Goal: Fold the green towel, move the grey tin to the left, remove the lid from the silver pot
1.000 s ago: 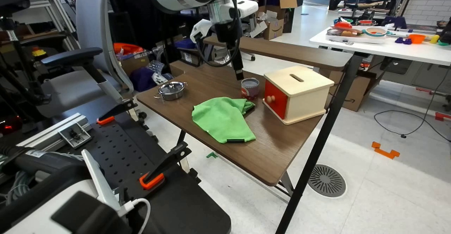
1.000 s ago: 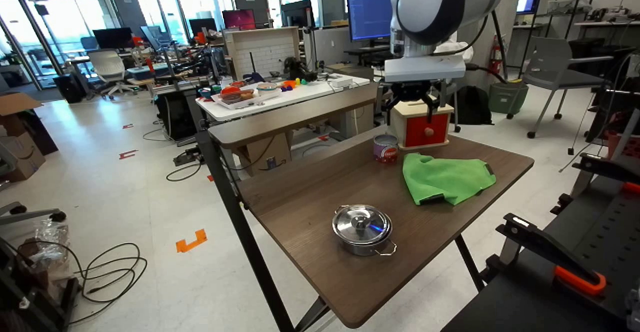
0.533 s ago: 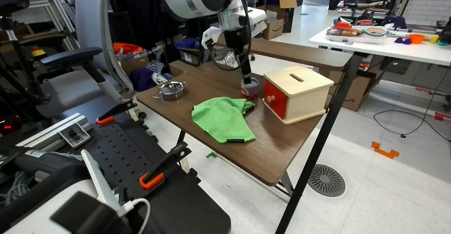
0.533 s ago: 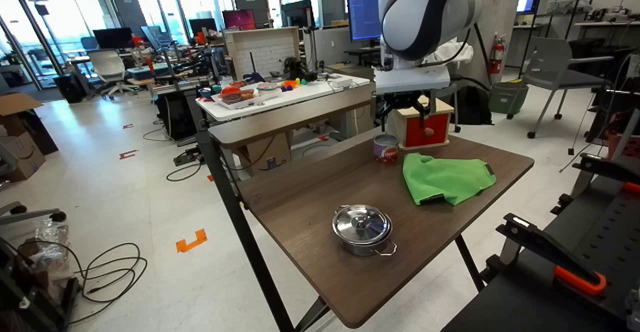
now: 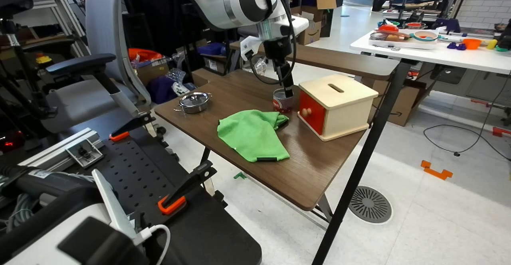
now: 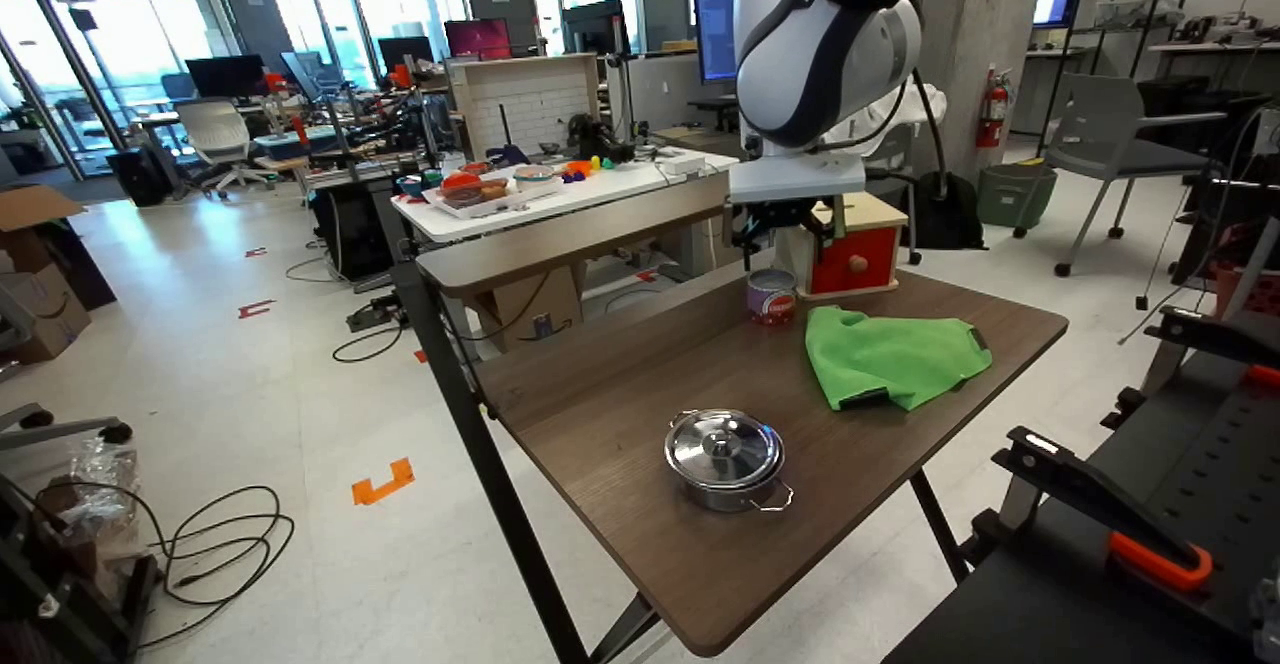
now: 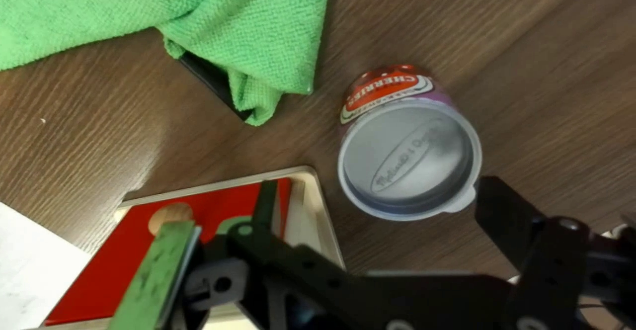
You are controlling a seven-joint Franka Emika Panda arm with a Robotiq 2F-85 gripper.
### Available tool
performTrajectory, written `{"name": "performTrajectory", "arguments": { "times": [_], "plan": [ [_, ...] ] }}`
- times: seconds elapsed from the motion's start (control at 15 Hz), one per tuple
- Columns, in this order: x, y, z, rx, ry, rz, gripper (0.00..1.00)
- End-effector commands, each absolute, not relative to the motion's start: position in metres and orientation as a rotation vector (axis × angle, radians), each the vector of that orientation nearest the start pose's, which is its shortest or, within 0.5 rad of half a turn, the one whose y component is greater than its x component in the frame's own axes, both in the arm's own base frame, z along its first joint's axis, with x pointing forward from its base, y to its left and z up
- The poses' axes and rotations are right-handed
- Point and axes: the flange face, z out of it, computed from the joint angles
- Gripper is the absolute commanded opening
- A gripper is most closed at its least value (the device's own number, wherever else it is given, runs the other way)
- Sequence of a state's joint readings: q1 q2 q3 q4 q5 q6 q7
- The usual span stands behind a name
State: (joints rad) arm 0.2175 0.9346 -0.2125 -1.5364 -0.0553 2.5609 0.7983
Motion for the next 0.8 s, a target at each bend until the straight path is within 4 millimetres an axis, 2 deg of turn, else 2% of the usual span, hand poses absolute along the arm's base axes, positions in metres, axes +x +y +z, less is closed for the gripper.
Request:
{"name": "performTrajectory", "arguments": {
  "times": [0.0,0.4,0.47,0.53,0.73],
  "plan": [
    [0.721,0.035,0.106,-3.067,1.028,-0.273,1.00],
    [0.727,0.044,0.089,-3.029,1.041,-0.253,1.00],
    [0.727,0.043,0.087,-3.027,1.046,-0.253,0.75],
    [0.728,0.040,0.086,-3.032,1.049,-0.258,0.74],
    [0.729,0.035,0.085,-3.020,1.075,-0.251,0.49]
  ]
}}
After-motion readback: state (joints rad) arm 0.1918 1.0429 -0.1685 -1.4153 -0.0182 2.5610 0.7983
